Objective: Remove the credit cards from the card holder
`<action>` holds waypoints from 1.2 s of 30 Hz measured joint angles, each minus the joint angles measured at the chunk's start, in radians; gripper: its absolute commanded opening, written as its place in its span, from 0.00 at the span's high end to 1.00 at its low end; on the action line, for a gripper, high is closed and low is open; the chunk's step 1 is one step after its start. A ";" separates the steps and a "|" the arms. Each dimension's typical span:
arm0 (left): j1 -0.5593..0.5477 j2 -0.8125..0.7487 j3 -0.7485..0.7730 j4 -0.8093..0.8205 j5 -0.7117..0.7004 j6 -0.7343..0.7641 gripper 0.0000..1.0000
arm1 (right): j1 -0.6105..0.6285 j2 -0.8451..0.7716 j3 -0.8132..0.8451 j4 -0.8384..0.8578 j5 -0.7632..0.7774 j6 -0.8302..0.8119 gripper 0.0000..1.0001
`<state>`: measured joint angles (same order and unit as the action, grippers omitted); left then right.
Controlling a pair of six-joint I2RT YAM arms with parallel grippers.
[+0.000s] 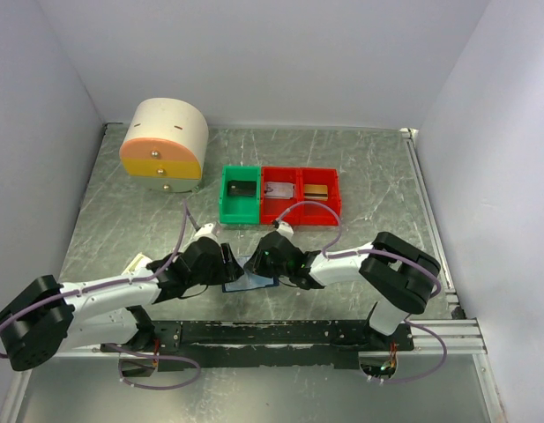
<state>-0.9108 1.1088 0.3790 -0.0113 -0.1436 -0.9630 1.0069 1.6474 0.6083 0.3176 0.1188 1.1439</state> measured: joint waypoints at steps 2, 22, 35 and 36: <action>0.000 -0.005 -0.002 0.007 0.007 -0.003 0.42 | 0.000 0.000 0.000 0.000 0.000 0.000 0.82; 0.000 0.067 0.013 0.179 0.161 0.029 0.45 | -0.076 -0.262 0.001 -0.238 0.075 -0.086 0.58; 0.000 0.271 0.115 0.325 0.286 0.044 0.23 | -0.168 -0.571 -0.057 -0.488 0.187 -0.093 0.56; 0.000 0.252 0.115 0.310 0.282 0.050 0.23 | -0.168 -0.589 -0.069 -0.492 0.183 -0.095 0.56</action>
<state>-0.9104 1.3605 0.4942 0.2985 0.1387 -0.9134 0.8387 1.0584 0.5392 -0.1745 0.3023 1.0485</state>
